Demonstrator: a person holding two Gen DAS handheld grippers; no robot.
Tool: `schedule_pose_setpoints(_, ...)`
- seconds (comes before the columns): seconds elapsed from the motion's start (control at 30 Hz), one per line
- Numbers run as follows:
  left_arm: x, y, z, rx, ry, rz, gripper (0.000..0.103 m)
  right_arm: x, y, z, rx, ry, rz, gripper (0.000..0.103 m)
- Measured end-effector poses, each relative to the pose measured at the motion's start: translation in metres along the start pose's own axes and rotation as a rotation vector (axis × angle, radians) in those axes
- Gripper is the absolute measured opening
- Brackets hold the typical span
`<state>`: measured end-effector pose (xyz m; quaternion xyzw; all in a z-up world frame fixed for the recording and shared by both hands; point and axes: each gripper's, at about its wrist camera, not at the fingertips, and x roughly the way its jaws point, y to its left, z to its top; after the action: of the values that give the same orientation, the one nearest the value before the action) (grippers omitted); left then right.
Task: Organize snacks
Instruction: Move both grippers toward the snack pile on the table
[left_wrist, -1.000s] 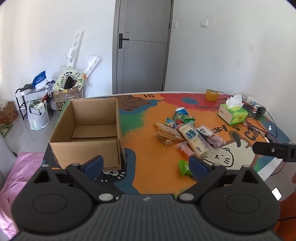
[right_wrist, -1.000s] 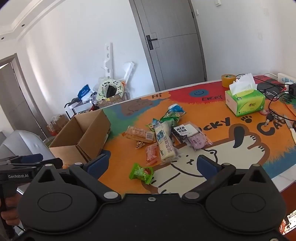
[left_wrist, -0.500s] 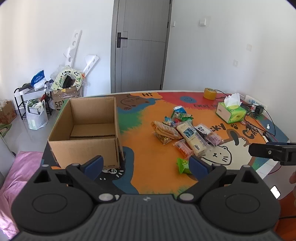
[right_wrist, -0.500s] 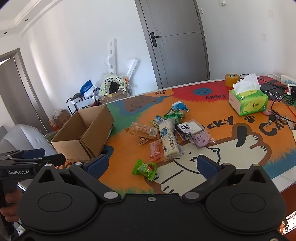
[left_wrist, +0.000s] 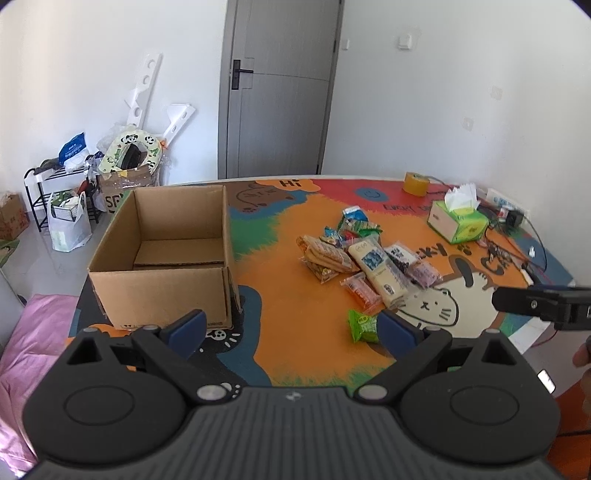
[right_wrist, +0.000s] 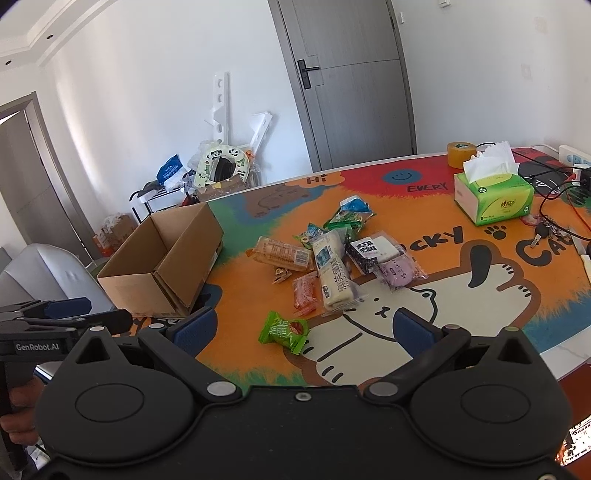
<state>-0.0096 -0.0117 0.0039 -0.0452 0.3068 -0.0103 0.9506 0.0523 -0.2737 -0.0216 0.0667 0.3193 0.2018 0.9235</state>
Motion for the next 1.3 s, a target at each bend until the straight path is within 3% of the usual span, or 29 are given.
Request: schedule_pose_setpoints(1.3, 0.0020, 0.0000, -0.0013, 0.009, 0.009, -0.023, 0.098, 0.0001, 0.0037, -0.0024, -0.016, 0.008, 0.004, 0.103)
